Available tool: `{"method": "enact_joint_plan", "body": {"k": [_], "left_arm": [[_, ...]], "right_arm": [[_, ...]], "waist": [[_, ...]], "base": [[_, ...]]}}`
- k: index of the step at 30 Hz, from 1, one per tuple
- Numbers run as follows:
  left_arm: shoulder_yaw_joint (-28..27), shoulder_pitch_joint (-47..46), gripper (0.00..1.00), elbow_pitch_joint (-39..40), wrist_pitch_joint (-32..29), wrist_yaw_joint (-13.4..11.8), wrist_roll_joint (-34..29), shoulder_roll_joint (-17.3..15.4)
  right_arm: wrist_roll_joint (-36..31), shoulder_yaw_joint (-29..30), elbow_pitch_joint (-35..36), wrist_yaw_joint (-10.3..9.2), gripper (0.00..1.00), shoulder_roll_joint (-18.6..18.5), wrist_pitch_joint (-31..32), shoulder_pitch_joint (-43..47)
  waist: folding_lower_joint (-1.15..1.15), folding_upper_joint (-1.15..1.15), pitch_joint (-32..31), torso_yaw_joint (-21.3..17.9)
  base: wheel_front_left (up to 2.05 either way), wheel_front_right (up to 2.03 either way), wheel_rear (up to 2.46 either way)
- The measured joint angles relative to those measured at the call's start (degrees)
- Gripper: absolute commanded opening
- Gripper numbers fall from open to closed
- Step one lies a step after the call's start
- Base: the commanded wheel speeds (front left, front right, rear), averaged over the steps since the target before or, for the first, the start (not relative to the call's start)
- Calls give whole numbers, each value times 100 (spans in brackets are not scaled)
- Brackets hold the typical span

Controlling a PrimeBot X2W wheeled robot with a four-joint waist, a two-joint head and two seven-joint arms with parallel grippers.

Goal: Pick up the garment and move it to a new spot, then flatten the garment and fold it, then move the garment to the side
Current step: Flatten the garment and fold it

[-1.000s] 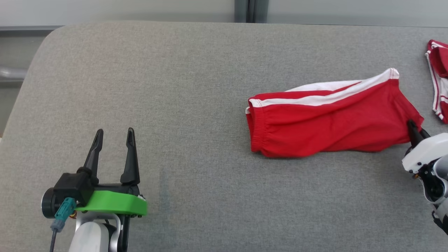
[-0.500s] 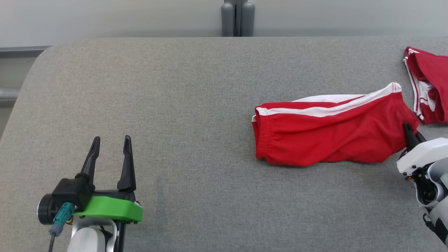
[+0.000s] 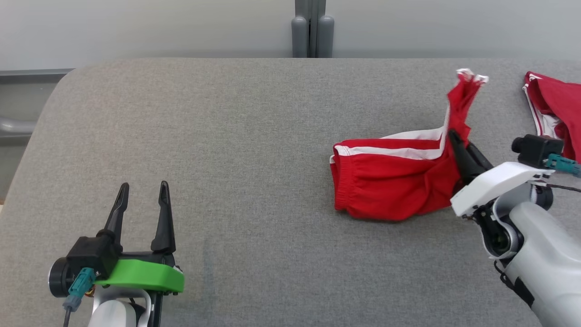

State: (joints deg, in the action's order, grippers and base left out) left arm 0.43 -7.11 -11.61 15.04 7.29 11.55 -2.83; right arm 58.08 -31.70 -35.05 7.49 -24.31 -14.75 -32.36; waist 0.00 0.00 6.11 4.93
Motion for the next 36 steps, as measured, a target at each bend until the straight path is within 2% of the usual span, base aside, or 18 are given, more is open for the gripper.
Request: {"method": "enact_joint_plan", "body": {"k": [10,26,34,35,36], "left_arm": [[100,94,100,38,0,-35,163,0],[238,97,100,48,0,-136,249,0],[327,96,100,24,0,-176,266,0],[330,97,100,21,0,-178,276,0],[328,99,100,19,0,-181,278,0]], "right_arm": [[-455,-486,677,0,0,385,-5,606],[-790,-103,1007,0,0,1177,-24,1016],[-1140,-332,887,-1,0,1267,-21,1225],[-1141,-358,865,-1,13,1273,-21,1255],[-1154,-375,843,0,85,1271,-21,1275]], "waist": [[0,0,13,246],[0,0,96,398],[0,0,72,460],[0,0,68,463],[0,0,63,464]], "base": [[0,0,0],[0,0,0],[0,0,0],[0,0,0],[0,0,0]]}}
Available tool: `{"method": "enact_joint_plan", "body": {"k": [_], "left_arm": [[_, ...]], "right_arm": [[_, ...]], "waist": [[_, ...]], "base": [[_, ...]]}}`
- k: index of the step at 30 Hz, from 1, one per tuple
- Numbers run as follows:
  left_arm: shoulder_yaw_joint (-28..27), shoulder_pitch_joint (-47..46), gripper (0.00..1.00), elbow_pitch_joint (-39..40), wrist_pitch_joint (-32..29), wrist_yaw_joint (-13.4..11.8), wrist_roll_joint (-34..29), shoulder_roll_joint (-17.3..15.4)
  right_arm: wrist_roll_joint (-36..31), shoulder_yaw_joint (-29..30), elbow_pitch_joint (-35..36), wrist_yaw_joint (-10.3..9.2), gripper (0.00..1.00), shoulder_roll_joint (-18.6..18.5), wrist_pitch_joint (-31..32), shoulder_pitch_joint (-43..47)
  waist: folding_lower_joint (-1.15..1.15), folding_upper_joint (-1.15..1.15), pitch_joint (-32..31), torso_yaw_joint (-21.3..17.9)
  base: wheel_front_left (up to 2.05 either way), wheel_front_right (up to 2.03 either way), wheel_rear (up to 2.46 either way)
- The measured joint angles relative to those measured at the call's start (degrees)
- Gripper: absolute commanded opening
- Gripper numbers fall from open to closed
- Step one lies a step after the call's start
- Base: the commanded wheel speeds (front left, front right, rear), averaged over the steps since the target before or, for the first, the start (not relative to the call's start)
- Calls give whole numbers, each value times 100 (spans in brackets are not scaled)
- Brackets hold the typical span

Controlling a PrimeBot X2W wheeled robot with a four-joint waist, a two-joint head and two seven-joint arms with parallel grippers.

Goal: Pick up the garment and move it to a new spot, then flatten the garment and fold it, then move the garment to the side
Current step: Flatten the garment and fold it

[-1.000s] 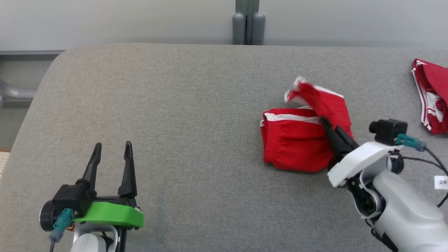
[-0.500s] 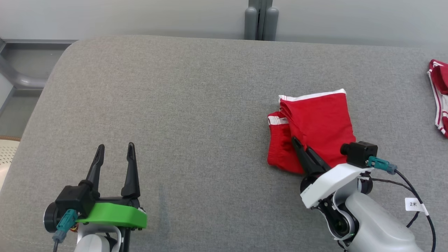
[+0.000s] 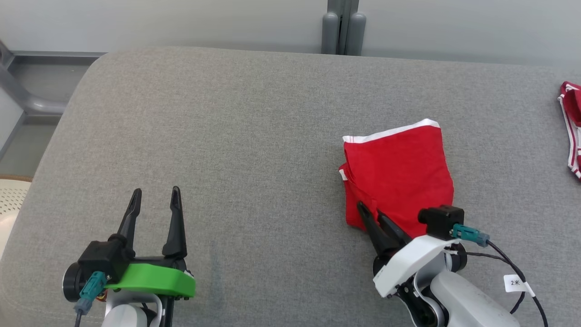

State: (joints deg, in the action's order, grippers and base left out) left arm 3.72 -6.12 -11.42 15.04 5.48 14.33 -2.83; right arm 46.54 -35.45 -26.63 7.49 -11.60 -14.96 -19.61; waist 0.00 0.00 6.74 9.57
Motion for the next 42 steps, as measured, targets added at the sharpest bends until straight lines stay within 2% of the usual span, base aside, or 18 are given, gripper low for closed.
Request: {"method": "enact_joint_plan", "body": {"k": [1,6,10,16,17,18,19,20,23,33,36,42], "left_arm": [[1,2,100,-4,0,0,0,0],[-4,25,100,-20,0,0,0,0],[-4,25,100,-29,0,-1,-1,0],[14,26,100,-31,0,0,-13,0],[19,26,100,-32,0,0,-19,0],[30,26,100,-33,0,0,-20,0],[36,26,100,-36,0,0,-27,0],[43,25,100,-36,0,1,-27,0],[81,19,100,-45,0,7,-30,-1],[272,-151,100,-78,0,7,-15,-1],[363,-222,100,-97,0,4,21,0],[419,-276,100,-109,0,-42,47,0]], "right_arm": [[-32,-3,-12,-1,100,-11,0,5],[-154,168,147,0,100,-151,-2,3],[-307,669,492,0,100,-294,-4,4],[-951,1437,514,0,100,-563,-8,-17],[-1013,1586,442,0,93,-550,-9,-23],[-1121,1705,334,-1,50,-552,-8,-47],[-1232,1790,240,0,29,-564,-9,-81],[-1304,1839,185,0,0,-566,-8,-107],[-1755,1993,-141,0,0,-582,-9,-294],[-2564,2131,-1238,0,0,-460,-9,-923],[-2669,2256,-1630,0,0,-413,-9,-1088],[-2820,2157,-1839,0,0,-118,-9,-1177]], "waist": [[0,0,-4,-2],[0,0,-23,-24],[0,0,-46,-52],[0,0,-55,-64],[0,0,-52,-61],[0,0,-47,-54],[0,0,-39,-46],[0,0,-33,-40],[0,0,13,-5],[0,0,257,184],[0,0,331,278],[0,0,441,429]], "base": [[0,0,0],[0,0,0],[0,0,0],[0,0,0],[0,0,0],[0,0,0],[0,0,0],[0,0,0],[0,0,0],[0,0,0],[0,0,0],[0,0,0]]}}
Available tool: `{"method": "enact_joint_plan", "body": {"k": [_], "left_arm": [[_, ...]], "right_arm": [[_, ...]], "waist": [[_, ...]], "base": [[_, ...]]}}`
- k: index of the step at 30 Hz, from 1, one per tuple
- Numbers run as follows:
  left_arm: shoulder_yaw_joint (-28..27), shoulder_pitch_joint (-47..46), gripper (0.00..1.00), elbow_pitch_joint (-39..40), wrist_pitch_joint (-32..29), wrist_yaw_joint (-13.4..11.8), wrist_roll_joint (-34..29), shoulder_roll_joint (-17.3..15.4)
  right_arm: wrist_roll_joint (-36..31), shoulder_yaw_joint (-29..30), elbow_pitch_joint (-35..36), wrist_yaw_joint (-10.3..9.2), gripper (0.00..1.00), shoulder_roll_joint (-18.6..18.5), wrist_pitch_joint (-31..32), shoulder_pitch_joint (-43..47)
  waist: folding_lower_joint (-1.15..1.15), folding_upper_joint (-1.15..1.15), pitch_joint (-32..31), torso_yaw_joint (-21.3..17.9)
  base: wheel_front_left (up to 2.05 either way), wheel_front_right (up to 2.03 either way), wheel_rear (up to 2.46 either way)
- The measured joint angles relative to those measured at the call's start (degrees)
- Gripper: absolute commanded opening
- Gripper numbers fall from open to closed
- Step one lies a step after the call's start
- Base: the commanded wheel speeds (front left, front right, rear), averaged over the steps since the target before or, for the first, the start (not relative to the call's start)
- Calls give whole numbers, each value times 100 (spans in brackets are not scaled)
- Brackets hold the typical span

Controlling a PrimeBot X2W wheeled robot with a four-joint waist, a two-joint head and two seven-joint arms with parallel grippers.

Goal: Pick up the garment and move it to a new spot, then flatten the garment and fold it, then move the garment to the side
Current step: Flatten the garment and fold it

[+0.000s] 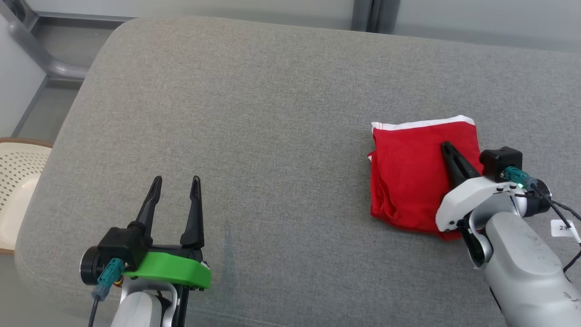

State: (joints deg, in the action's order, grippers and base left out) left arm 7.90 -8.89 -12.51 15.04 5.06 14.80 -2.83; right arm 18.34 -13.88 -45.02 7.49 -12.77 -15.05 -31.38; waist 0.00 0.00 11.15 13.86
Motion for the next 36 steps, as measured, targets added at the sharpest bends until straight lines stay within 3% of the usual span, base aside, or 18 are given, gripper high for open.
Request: {"method": "enact_joint_plan", "body": {"k": [14,22,27,36], "left_arm": [[35,-19,100,-7,0,-54,30,0],[-62,0,100,-51,0,-54,-11,-1],[-213,47,100,-60,0,-40,-93,0],[-466,165,100,-58,0,-1,-185,1]], "right_arm": [[38,-606,568,0,0,851,0,420],[286,-769,1057,0,0,985,0,662],[264,-505,1474,0,0,909,0,808],[130,248,2258,0,0,333,0,1297]], "waist": [[0,0,6,-6],[0,0,-89,-224],[0,0,-175,-462],[0,0,-376,-997]], "base": [[0,0,0],[0,0,0],[0,0,0],[0,0,0]]}}
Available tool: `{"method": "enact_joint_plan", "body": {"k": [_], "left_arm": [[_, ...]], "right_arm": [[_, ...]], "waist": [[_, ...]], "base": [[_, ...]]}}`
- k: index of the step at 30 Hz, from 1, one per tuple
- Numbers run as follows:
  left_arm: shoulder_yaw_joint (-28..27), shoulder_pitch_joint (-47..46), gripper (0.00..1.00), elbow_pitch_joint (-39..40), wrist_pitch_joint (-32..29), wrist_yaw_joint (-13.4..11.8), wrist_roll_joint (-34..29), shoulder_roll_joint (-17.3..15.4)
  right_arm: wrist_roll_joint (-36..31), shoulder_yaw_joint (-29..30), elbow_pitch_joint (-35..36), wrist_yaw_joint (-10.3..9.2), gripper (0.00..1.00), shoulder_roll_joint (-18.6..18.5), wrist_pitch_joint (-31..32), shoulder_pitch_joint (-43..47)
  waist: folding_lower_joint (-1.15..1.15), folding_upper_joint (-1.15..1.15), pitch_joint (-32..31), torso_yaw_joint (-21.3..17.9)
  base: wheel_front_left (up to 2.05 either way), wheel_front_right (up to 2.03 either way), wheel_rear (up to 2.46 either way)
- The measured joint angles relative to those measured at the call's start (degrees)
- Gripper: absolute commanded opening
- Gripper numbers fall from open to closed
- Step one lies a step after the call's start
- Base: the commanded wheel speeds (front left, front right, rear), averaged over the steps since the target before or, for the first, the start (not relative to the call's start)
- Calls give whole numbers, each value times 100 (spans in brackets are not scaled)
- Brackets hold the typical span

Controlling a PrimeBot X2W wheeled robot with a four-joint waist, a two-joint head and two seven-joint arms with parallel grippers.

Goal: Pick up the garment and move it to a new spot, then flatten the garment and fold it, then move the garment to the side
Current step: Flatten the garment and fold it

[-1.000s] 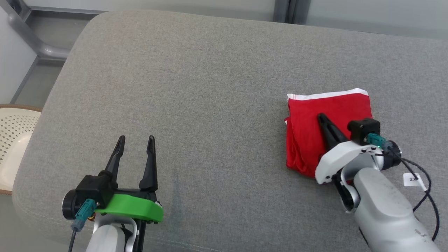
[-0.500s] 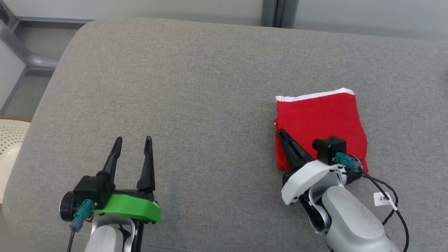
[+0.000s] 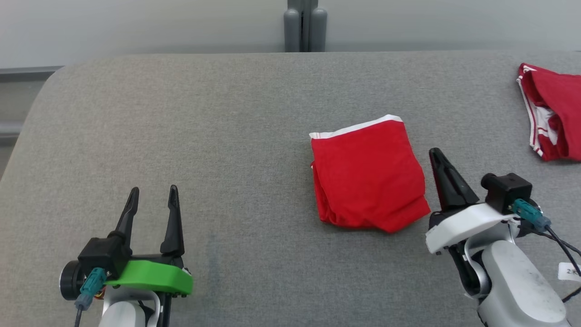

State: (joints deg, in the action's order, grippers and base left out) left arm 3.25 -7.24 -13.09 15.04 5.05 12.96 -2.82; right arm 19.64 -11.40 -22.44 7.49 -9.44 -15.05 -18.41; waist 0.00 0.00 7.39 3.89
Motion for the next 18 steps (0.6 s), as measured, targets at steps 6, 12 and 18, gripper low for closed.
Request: {"method": "enact_joint_plan", "body": {"k": [6,12,18], "left_arm": [[-207,86,100,-10,0,38,-118,1],[-409,185,100,-11,0,85,-201,1],[-493,300,100,-13,0,104,-266,1]], "right_arm": [[-92,469,422,0,69,-175,0,440],[-170,790,827,0,100,-126,0,895],[-276,800,1141,0,100,-65,0,1245]], "waist": [[0,0,-170,-336],[0,0,-349,-562],[0,0,-481,-691]], "base": [[0,0,0],[0,0,0],[0,0,0]]}}
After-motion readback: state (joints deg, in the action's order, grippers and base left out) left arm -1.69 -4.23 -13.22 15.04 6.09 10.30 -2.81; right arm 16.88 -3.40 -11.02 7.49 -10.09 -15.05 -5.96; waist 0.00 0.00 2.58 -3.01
